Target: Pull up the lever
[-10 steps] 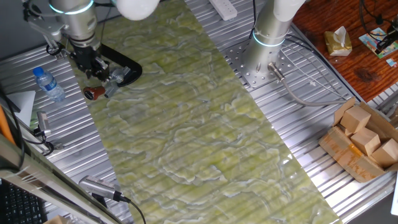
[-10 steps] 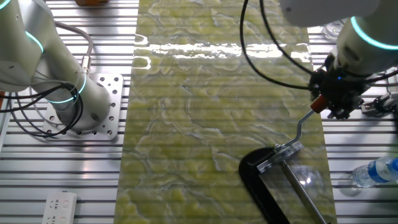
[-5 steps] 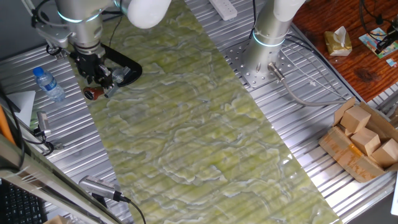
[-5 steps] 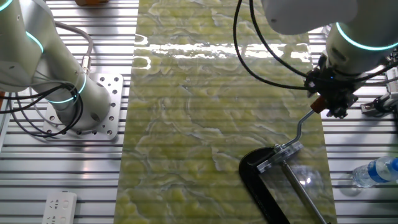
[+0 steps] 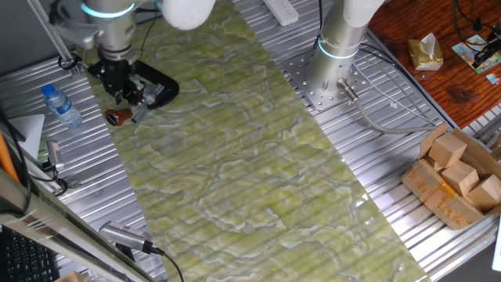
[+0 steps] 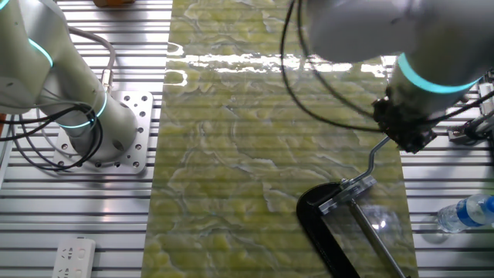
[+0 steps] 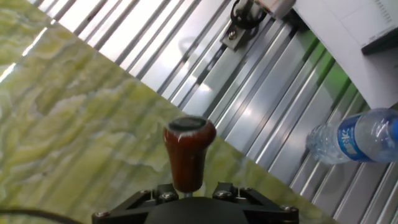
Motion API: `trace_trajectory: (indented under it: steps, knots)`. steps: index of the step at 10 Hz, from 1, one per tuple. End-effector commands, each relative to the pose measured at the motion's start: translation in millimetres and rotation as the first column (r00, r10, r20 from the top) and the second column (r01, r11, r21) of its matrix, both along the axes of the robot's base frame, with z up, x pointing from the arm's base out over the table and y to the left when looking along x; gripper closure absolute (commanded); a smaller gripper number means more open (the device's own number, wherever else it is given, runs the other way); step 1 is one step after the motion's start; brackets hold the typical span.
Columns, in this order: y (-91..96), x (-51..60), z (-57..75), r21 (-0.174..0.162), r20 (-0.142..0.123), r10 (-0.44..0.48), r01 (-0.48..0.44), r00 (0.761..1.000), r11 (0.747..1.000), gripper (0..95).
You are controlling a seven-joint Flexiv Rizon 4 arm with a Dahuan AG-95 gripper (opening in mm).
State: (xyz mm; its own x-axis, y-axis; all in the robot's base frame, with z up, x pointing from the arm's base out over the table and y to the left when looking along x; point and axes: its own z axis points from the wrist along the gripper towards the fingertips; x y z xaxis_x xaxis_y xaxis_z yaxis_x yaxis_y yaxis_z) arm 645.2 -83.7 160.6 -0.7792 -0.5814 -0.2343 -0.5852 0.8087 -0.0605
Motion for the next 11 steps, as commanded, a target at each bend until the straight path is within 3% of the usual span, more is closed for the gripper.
trace_trajectory:
  steps: [1, 4, 5, 9, 10, 11]
  knots:
    - [-0.7, 0.1, -0.5, 0.043, 0.055, 0.006, -0.009, 0.998, 0.999, 38.0]
    - [-1.1, 2.7, -2.7, 0.09, 0.095, 0.023, -0.031, 0.995, 0.995, 38.0]
    - [-0.7, 3.7, -2.9, 0.093, 0.102, 0.028, -0.037, 0.994, 0.995, 57.0]
    - [7.0, 12.1, -4.5, 0.103, 0.123, 0.033, -0.046, 0.992, 0.994, 57.0]
    - [7.8, 13.5, -5.9, 0.104, 0.127, 0.034, -0.047, 0.991, 0.993, 38.0]
    - [7.1, 14.4, -7.7, 0.105, 0.133, 0.039, -0.053, 0.99, 0.993, 38.0]
